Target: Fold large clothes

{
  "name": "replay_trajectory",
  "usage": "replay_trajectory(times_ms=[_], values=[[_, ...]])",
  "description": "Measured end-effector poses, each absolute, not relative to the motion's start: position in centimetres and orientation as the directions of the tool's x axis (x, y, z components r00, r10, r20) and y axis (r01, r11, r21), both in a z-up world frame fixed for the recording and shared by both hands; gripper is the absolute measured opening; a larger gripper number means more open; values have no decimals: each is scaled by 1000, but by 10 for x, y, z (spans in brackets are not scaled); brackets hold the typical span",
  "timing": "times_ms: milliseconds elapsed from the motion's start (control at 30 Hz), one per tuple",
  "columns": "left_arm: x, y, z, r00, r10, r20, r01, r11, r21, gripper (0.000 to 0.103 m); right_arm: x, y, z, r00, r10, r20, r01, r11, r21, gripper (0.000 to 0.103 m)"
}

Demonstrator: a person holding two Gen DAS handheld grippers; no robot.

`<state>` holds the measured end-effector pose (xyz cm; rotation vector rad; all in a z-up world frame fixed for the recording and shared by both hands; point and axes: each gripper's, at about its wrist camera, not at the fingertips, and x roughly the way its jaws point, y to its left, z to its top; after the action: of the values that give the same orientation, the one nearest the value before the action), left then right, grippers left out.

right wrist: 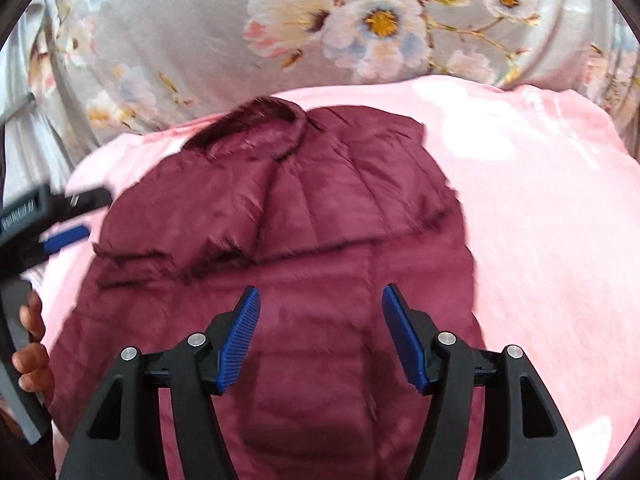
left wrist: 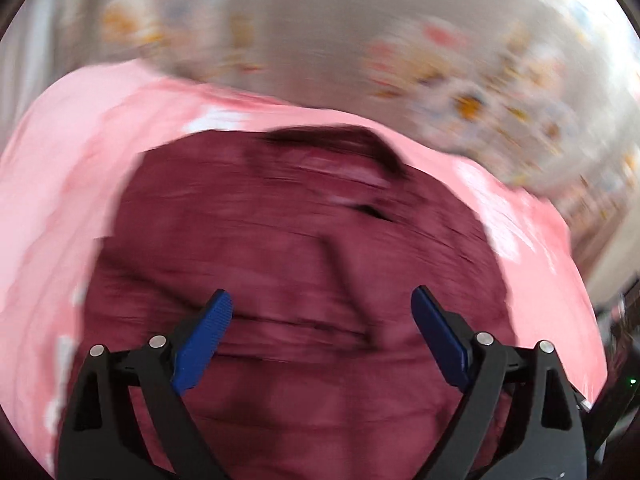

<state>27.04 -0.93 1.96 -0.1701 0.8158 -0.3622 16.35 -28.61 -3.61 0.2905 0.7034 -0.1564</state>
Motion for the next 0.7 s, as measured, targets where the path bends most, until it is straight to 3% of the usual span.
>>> replay_trajectory(times_ms=[200,300,367,433,567,700], values=[[320,79,0,636,-229,-737,-9,953,-304,83,221,-267,-37,730,37,-682,194,946,260,63],[337,105,-12,629,-178,-757,-92,950,-299,82,235,-236,-37,729,36,-684,126,975,185,65],[346,109,-19,616,-171,-769,-111,947,-300,82,244,-214,-41,724,22,-689,71,992,107,72],[356,108,-28,603,-155,-783,-119,952,-280,79,259,-198,-50,711,-41,-702,51,999,-6,72],[367,102,-51,564,-114,-818,-131,965,-226,76,266,-219,-59,698,-180,-693,167,982,-86,59],[366,112,-64,561,-122,-819,-134,963,-235,76,234,-291,-48,704,-283,-652,410,911,47,61]])
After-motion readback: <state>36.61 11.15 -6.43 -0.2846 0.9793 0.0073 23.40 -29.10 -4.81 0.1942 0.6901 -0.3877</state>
